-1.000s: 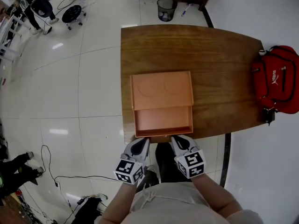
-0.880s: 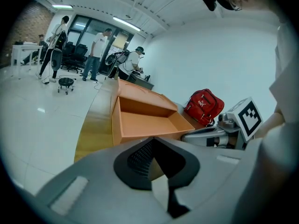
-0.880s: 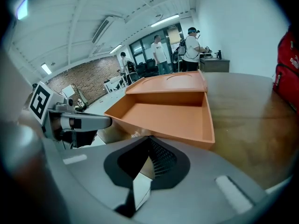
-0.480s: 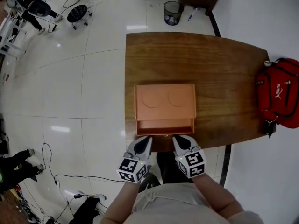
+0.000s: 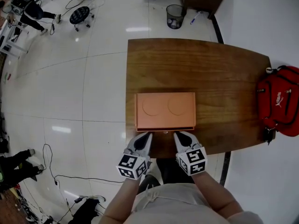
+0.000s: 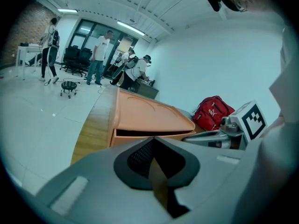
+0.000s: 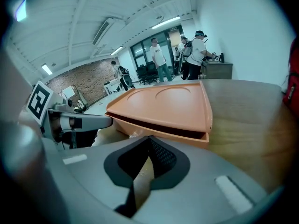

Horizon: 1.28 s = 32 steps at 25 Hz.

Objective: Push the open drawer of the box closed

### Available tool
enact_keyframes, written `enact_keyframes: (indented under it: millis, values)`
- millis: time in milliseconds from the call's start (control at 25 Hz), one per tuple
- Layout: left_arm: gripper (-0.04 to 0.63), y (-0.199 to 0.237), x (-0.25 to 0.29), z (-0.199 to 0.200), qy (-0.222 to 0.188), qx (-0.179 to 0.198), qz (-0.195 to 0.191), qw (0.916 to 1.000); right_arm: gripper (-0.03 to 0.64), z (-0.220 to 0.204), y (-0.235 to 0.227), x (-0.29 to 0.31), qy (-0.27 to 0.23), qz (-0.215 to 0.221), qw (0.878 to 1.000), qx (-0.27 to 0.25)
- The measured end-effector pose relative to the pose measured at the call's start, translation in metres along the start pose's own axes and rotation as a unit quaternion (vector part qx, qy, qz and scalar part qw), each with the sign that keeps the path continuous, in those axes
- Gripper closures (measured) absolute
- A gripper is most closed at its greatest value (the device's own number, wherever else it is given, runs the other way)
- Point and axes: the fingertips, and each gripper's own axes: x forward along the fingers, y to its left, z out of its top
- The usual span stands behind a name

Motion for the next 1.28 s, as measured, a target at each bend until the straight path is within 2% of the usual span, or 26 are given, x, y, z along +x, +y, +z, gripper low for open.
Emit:
enact_keyframes:
  millis: [200,520,640,760,920,1120,1280]
  values:
    - [0.589,0.005,0.002,0.005,-0.005,-0.011,-0.001,0.9999,0.615,0.006,-0.002,0.001,-0.005,-0.009,1.000,-0.019]
    - [0.589,-0.001,-0.004,0.012,-0.022,-0.002,-0.014,0.9996,0.615,0.015,-0.004,-0.007,-0.032,-0.020,0.999,-0.019]
    - [0.589,-0.008,-0.022,0.029,-0.049,0.012,-0.020,0.9985,0.615,0.027,0.008,-0.021,-0.062,-0.018,0.998,-0.022]
    - [0.589,-0.021,-0.047,0.054,-0.080,0.033,-0.033,0.9957,0.615,0.054,0.023,-0.045,-0.118,-0.022,0.992,-0.040]
    - [0.589,-0.047,-0.089,0.091,-0.130,0.087,-0.044,0.9867,0.615,0.090,0.043,-0.087,-0.183,-0.036,0.980,-0.072]
    - [0.589,-0.084,-0.155,0.122,-0.209,0.163,-0.044,0.9633,0.615,0.109,0.077,-0.147,-0.252,-0.056,0.961,-0.103]
    - [0.589,-0.097,-0.209,0.110,-0.240,0.177,-0.038,0.9537,0.615,0.097,0.108,-0.188,-0.278,-0.076,0.948,-0.134]
